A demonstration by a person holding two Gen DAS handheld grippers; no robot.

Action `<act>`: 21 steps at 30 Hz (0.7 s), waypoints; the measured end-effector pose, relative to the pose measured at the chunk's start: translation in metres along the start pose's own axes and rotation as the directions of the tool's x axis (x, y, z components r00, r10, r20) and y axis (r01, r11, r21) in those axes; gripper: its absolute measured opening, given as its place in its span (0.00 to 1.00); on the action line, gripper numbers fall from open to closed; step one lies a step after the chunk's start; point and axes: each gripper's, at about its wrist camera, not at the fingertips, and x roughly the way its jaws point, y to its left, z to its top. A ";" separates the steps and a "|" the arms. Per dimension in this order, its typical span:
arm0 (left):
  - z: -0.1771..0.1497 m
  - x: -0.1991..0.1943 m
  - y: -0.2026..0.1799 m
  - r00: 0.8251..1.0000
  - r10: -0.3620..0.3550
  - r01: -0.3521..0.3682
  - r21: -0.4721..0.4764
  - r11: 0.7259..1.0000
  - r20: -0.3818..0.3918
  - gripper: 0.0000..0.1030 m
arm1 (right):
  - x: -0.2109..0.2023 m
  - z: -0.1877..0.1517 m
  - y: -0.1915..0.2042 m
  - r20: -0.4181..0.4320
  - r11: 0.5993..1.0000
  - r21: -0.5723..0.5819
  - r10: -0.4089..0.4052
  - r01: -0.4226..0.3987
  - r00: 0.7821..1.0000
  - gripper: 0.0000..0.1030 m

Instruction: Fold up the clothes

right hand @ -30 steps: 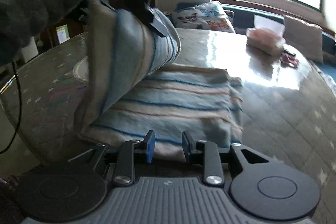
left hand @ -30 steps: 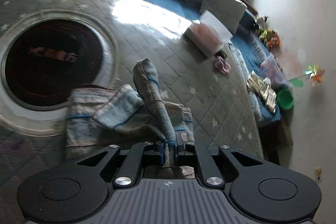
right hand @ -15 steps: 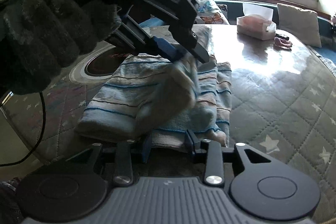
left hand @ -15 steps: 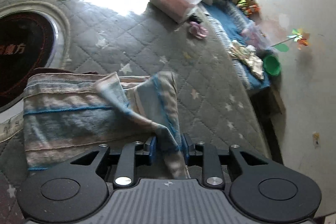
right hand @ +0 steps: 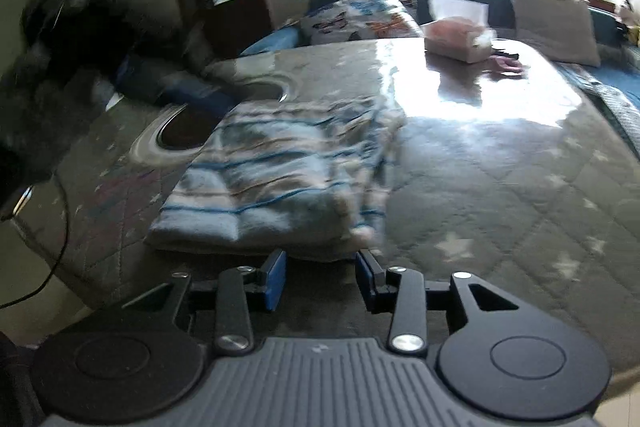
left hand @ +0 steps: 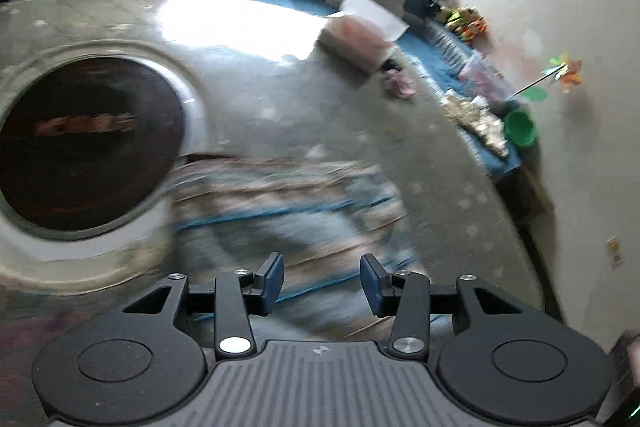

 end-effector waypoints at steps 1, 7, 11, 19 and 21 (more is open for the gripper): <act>-0.005 -0.002 0.006 1.000 0.014 -0.014 0.005 1.000 -0.004 0.44 | -0.006 0.003 -0.004 0.014 1.000 0.016 -0.009 0.008 1.000 0.36; -0.038 -0.009 0.028 0.998 0.062 -0.062 0.021 0.998 -0.017 0.46 | -0.006 0.022 -0.012 0.069 0.999 0.042 -0.025 0.022 0.997 0.35; -0.055 -0.011 0.032 0.998 0.058 -0.057 0.027 0.998 -0.027 0.48 | 0.016 0.025 -0.012 0.037 0.999 0.036 -0.010 0.008 0.999 0.20; -0.072 -0.014 0.020 0.999 0.040 -0.036 0.170 0.985 -0.022 0.50 | 0.030 0.020 -0.024 -0.018 0.997 0.062 -0.048 0.049 0.999 0.17; -0.074 -0.012 0.017 0.999 0.045 -0.040 0.187 0.982 -0.023 0.50 | 0.031 0.028 -0.022 -0.008 0.998 0.050 -0.040 0.040 0.999 0.18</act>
